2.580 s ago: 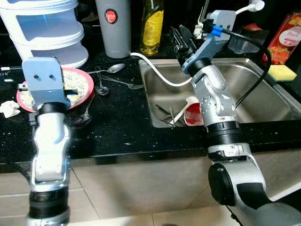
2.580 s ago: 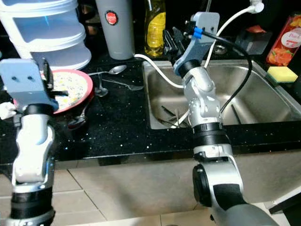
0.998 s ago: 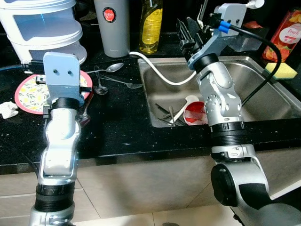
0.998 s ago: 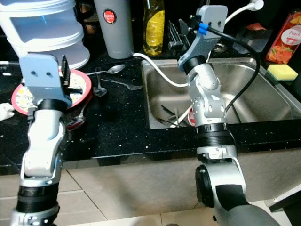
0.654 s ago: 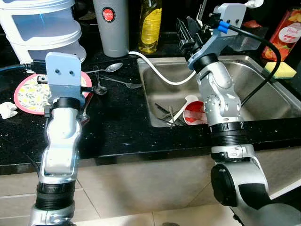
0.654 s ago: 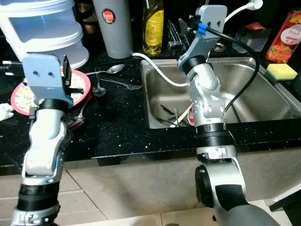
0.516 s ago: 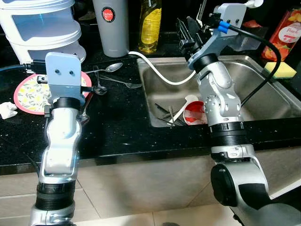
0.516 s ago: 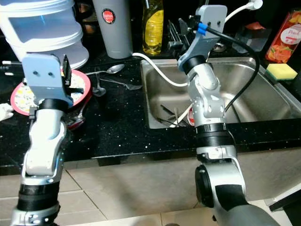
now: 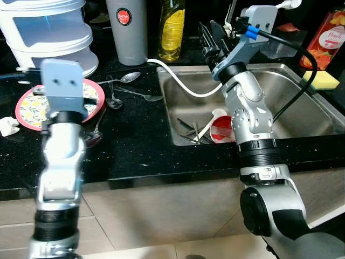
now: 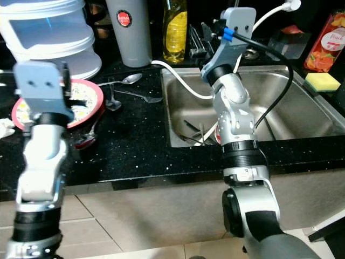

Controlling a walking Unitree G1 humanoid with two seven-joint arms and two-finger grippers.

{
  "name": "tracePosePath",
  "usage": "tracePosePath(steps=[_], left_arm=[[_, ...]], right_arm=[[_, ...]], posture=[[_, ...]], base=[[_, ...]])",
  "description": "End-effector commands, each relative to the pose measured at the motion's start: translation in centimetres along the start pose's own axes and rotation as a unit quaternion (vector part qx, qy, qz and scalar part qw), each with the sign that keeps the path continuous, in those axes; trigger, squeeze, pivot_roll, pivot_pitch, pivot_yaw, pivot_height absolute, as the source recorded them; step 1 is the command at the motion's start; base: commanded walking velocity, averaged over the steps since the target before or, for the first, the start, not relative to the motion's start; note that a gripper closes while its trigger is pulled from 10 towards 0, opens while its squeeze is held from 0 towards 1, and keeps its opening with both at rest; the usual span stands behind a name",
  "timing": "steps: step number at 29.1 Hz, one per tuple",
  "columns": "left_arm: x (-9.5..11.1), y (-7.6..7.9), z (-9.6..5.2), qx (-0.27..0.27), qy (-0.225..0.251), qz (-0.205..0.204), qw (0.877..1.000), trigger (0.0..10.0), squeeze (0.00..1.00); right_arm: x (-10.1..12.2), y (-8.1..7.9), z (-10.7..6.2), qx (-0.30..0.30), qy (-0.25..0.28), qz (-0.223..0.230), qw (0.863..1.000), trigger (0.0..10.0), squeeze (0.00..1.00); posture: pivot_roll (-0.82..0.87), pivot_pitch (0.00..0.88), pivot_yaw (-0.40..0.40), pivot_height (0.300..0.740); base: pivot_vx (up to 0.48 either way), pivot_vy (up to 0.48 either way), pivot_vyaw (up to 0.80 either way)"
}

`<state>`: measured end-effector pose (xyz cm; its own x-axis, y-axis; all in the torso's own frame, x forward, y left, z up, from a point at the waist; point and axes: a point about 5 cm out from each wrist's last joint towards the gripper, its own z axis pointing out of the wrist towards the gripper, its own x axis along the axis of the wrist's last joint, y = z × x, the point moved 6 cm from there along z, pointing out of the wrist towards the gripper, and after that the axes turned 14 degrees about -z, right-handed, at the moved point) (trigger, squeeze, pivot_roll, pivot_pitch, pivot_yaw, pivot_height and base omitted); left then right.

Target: Kitchen organization

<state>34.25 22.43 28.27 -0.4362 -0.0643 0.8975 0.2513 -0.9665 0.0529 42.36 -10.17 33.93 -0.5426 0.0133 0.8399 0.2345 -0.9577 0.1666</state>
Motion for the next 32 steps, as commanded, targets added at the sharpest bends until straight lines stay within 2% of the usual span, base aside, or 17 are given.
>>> tracePosePath(steps=[1,3,4,7,9,13,15,16,18,19,23,24,25,26,29,31,32], left_arm=[[-0.9,-2.3,0.3,0.03,-0.039,-0.011,0.999,10.0,0.0],[-1.4,-4.1,0.3,0.058,-0.057,-0.014,0.997,10.0,0.0],[-1.4,-4.1,0.3,0.058,-0.057,-0.014,0.997,10.0,0.0],[-2.7,-6.2,0.2,0.108,-0.088,-0.001,0.99,10.0,0.0],[-3.9,-6.9,0.1,0.134,-0.118,-0.007,0.984,10.0,0.0],[-4.9,-7.5,0.0,0.157,-0.139,-0.016,0.978,10.0,0.0],[-6.0,-8.8,-0.8,0.23,-0.159,-0.068,0.958,10.0,0.0],[-6.0,-8.8,-0.8,0.23,-0.159,-0.068,0.958,10.0,0.0],[-6.6,-9.8,-1.7,0.29,-0.163,-0.127,0.935,10.0,0.0],[-6.5,-9.9,-1.9,0.302,-0.155,-0.152,0.928,10.0,0.0],[-5.9,-10.0,-2.1,0.313,-0.136,-0.194,0.92,10.0,0.0],[-6.3,-10.1,-2.6,0.332,-0.143,-0.219,0.906,10.0,0.84],[-6.3,-10.1,-2.6,0.332,-0.143,-0.219,0.906,10.0,0.84],[-6.6,-10.2,-3.0,0.345,-0.152,-0.234,0.896,10.0,1.0],[-8.7,-10.1,-4.5,0.386,-0.18,-0.323,0.845,10.0,1.0],[-8.8,-10.0,-5.1,0.406,-0.178,-0.355,0.823,10.0,1.0],[-8.7,-10.1,-5.5,0.413,-0.18,-0.351,0.821,10.0,0.06]], right_arm=[[0.3,0.3,0.3,-0.002,0.004,-0.011,1.0,10.0,0.0],[0.4,0.6,0.3,-0.005,0.005,-0.021,1.0,10.0,0.0],[0.4,0.6,0.3,-0.005,0.005,-0.021,1.0,10.0,0.0],[0.4,1.1,0.2,-0.014,0.005,-0.03,0.999,10.0,0.0],[0.2,1.3,0.0,-0.018,0.002,-0.033,0.999,10.0,0.0],[0.1,1.1,-0.2,-0.018,0.003,-0.037,0.999,10.0,0.0],[0.0,1.5,-0.6,-0.025,0.003,-0.041,0.999,10.0,0.0],[0.0,1.5,-0.6,-0.025,0.003,-0.041,0.999,10.0,0.0],[-0.3,2.1,-1.0,-0.039,0.0,-0.039,0.998,10.0,0.0],[-0.4,2.3,-1.1,-0.045,-0.002,-0.036,0.998,10.0,0.0],[-0.8,2.2,-1.2,-0.046,-0.007,-0.032,0.998,10.0,0.0],[-0.9,1.9,-1.1,-0.04,-0.008,-0.032,0.999,10.0,0.0],[-0.9,1.9,-1.1,-0.04,-0.008,-0.032,0.999,10.0,0.0],[-0.9,1.6,-1.1,-0.036,-0.009,-0.032,0.999,10.0,0.0],[-0.9,1.3,-0.8,-0.026,-0.01,-0.032,0.999,10.0,0.0],[-0.9,1.2,-0.6,-0.02,-0.012,-0.03,0.999,10.0,0.0],[-1.1,1.0,-0.5,-0.017,-0.014,-0.029,0.999,10.0,0.0]], posture=[[-0.02,0.0,-0.049,0.74],[-0.04,0.0,-0.042,0.74],[-0.04,0.0,-0.042,0.74],[-0.05,0.0,-0.029,0.74],[-0.06,0.0,-0.018,0.74],[-0.07,0.0,0.002,0.74],[-0.08,0.0,0.027,0.74],[-0.08,0.0,0.027,0.74],[-0.07,0.0,0.039,0.74],[-0.06,0.0,0.039,0.74],[-0.06,0.0,0.03,0.74],[-0.06,0.0,0.024,0.74],[-0.06,0.0,0.024,0.74],[-0.06,0.0,0.024,0.74],[-0.04,0.0,-0.004,0.74],[-0.03,0.0,-0.014,0.74],[-0.02,0.0,-0.021,0.74]], base=[[0.0,0.0,0.0],[0.0,0.0,0.0],[0.0,0.0,0.0],[0.0,0.0,0.0],[0.0,0.0,0.0],[0.0,0.0,0.0],[0.0,0.0,0.0],[0.0,0.0,0.0],[0.0,0.0,0.0],[0.0,0.0,0.0],[0.0,0.0,0.0],[0.0,0.0,0.0],[0.0,0.0,0.0],[0.0,0.0,0.0],[0.0,0.0,0.0],[0.0,0.0,0.0],[0.0,0.0,0.0]])
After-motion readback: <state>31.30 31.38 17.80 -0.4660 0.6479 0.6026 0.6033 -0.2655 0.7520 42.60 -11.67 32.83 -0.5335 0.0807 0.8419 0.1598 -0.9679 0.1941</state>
